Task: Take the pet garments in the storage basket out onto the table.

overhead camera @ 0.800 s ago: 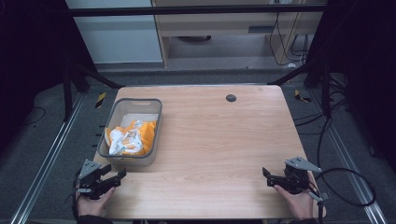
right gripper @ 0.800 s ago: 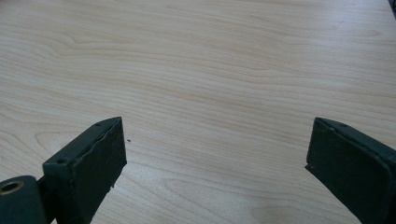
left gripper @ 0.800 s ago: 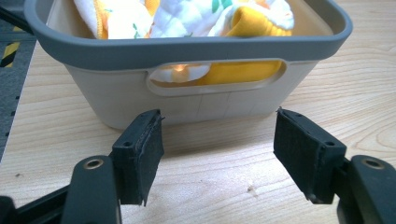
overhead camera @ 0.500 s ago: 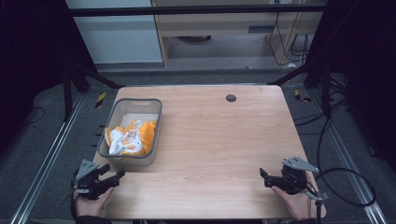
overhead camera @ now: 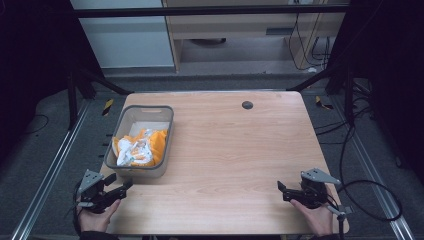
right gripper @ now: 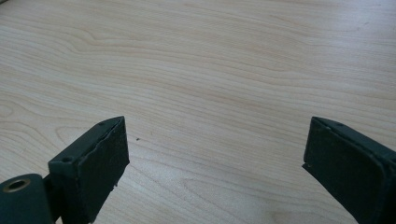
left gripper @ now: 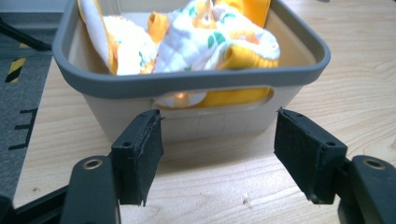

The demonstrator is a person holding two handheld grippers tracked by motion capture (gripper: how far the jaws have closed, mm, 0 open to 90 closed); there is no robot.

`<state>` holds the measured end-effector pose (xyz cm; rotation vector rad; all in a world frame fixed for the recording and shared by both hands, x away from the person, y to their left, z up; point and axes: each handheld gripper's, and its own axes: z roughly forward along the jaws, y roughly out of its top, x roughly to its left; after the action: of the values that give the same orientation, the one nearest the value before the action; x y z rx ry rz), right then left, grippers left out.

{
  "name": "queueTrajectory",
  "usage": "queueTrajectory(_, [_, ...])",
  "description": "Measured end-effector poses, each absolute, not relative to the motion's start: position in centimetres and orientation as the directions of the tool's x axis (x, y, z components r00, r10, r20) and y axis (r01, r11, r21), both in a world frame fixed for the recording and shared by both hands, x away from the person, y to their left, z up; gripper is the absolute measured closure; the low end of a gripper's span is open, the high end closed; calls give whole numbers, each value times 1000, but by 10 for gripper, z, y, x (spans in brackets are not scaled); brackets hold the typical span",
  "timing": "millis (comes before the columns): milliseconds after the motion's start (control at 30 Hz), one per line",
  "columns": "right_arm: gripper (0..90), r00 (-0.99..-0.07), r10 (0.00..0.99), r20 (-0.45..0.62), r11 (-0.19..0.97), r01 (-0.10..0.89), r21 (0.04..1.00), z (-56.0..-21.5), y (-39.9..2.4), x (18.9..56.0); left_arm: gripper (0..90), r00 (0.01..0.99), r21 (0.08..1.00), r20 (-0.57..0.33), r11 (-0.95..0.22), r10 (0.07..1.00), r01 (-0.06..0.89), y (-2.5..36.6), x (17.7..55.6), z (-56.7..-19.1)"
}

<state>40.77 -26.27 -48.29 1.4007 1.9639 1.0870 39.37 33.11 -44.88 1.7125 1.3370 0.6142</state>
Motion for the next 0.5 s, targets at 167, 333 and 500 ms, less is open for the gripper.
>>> queueTrajectory(167, [75, -358, 932, 65, 151, 543, 826, -482, -261, 407, 321, 315, 857, -143, -41, 938, 513, 332, 393, -442])
queueTrajectory(333, [79, -361, 931, 60, 157, 541, 826, -483, -260, 407, 319, 318, 868, -154, -25, 935, 496, 333, 393, -434])
queueTrajectory(500, [78, -361, 931, 49, 164, 536, 828, -484, -260, 407, 314, 320, 879, -150, -22, 935, 476, 333, 392, -426])
